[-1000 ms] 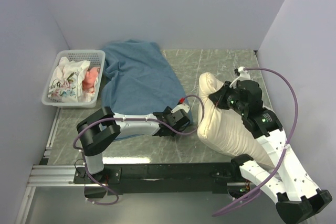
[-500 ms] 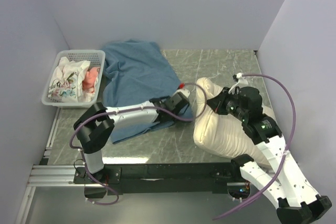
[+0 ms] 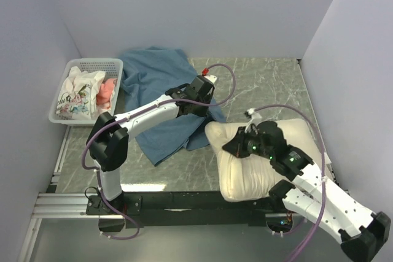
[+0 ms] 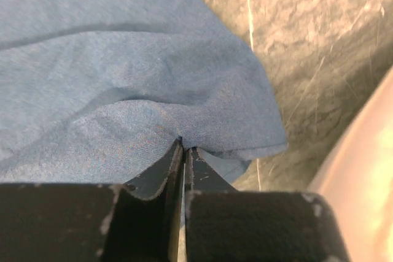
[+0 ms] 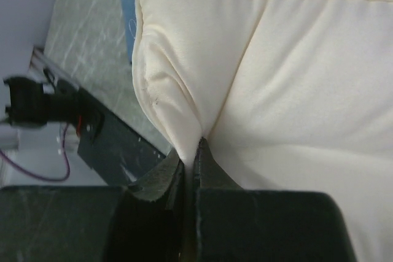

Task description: Put the pillow into the pillowcase

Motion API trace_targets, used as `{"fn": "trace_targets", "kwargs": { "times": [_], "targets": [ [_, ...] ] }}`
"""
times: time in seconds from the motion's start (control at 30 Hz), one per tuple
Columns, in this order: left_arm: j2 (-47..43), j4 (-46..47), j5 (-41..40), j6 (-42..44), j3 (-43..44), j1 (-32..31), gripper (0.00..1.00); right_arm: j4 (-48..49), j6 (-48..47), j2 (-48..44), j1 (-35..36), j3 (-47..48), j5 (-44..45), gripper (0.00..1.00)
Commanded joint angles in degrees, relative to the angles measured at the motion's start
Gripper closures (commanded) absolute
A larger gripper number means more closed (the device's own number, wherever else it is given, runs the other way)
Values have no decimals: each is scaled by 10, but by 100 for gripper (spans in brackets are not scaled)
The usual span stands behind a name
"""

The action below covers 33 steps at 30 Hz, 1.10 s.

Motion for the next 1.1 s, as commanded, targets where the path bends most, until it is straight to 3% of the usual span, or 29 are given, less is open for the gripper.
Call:
{"fn": "trace_targets", "kwargs": {
  "times": [0.0, 0.3, 0.53, 0.8, 1.07],
  "targets": [
    [11, -22, 59, -10, 35, 11, 91, 66, 54, 10, 85, -26, 22, 100],
    [30, -44, 69, -4, 68, 26, 93, 83, 75, 19, 156, -42, 63, 100],
    [-20, -55, 76, 0, 61, 26, 93, 100, 62, 131, 150, -7, 101, 100],
    [-103, -30, 96, -4, -34, 26, 94, 97, 24, 247, 38, 81, 110, 100],
    [-140, -35, 188, 14, -37, 22, 94, 111, 36, 307, -16, 131, 104, 100]
  ]
}}
